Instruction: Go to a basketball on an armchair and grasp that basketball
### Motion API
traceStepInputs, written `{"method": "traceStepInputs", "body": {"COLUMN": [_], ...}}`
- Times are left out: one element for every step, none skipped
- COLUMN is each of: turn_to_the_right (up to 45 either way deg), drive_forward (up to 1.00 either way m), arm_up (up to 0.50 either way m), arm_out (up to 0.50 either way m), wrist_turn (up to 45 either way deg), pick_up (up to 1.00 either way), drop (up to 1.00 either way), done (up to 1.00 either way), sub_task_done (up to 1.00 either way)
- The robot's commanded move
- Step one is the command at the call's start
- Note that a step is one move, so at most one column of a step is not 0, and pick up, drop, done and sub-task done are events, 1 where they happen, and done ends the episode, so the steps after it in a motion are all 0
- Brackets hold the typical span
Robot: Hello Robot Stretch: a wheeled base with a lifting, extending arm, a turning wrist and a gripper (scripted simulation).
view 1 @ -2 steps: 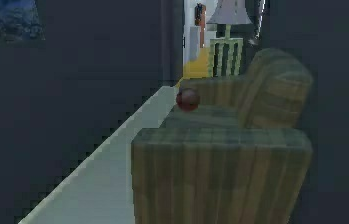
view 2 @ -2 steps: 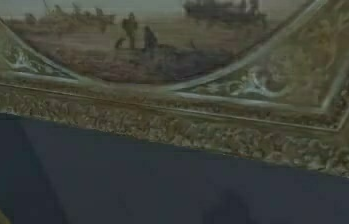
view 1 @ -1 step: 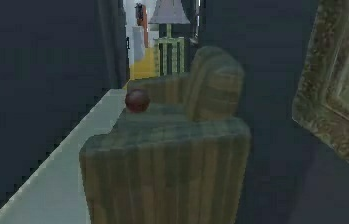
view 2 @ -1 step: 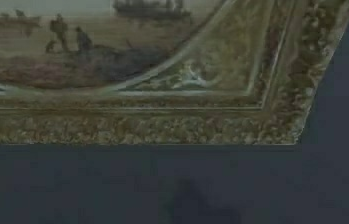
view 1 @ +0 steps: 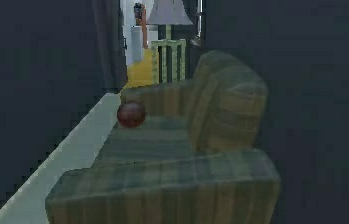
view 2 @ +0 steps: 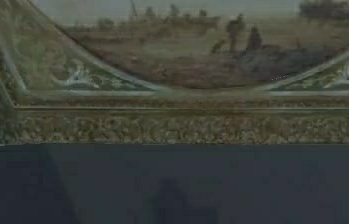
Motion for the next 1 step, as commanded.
{"method": "traceStepInputs", "body": {"turn_to_the_right": [-45.0], "drive_forward": [0.00], "arm_up": [0.00], "arm_out": [0.00], "wrist_turn": [0.0], "pick_up": [0.00], "drop": [0.00], "done": [0.00], "sub_task_done": [0.00]}}
